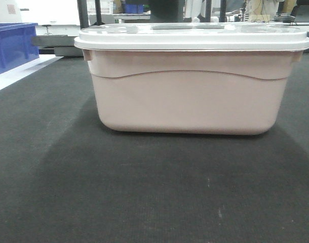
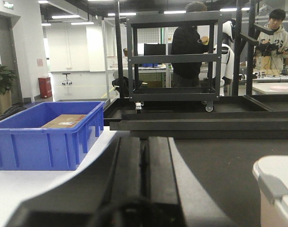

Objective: Grab white bin and place on right shelf
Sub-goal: 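Move both grippers toward the handles on the white lid of the pink bin, then close both grippers on the lid handles at opposite ends of the bin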

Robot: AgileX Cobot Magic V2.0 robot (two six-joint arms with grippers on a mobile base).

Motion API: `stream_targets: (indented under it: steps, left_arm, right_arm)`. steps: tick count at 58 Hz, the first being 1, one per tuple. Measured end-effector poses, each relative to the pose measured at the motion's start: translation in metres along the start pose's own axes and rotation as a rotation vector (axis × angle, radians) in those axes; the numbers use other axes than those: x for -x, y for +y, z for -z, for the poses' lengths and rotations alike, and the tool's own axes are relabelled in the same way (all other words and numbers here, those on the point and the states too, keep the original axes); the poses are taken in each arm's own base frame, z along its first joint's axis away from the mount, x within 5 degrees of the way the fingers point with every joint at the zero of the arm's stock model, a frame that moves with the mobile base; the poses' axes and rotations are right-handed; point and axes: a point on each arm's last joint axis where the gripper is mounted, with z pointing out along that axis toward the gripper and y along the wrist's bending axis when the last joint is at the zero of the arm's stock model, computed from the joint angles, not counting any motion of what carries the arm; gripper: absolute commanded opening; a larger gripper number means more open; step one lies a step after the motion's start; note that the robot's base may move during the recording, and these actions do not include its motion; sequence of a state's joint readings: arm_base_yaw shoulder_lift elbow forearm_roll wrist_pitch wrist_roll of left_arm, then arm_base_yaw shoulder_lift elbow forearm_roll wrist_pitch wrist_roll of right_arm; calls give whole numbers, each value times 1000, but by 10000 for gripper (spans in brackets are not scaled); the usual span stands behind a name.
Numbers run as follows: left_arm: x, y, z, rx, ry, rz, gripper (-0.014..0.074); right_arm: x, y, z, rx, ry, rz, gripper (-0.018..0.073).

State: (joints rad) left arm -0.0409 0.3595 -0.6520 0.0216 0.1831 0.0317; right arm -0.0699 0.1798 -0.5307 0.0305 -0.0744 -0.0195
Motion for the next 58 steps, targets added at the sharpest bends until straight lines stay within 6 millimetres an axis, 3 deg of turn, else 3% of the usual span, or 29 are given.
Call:
stream_targets:
  steps: [7,16,23,41,48,58]
  left_arm:
    - [20,-1,-38,-18,96,71,240]
    - [20,-6,-84,-58,289,196,435]
    - [15,-12,-115,-102,452,290,496]
    - [1,-32,-187,-358,779,443,494]
    - [-22,-20,-213,-425,846,521,494]
    - [-68,3,-245,-577,885,682,494]
  right_arm:
    - [11,0,-38,-1,65,-3,330]
    - [0,0,-85,-6,202,-44,648]
    - [-14,1,-111,-6,338,-67,627]
    - [-36,12,-152,39,851,-291,627]
    - [-49,9,-174,52,1035,-371,627]
    - [-89,-12,-200,161,1224,-504,627]
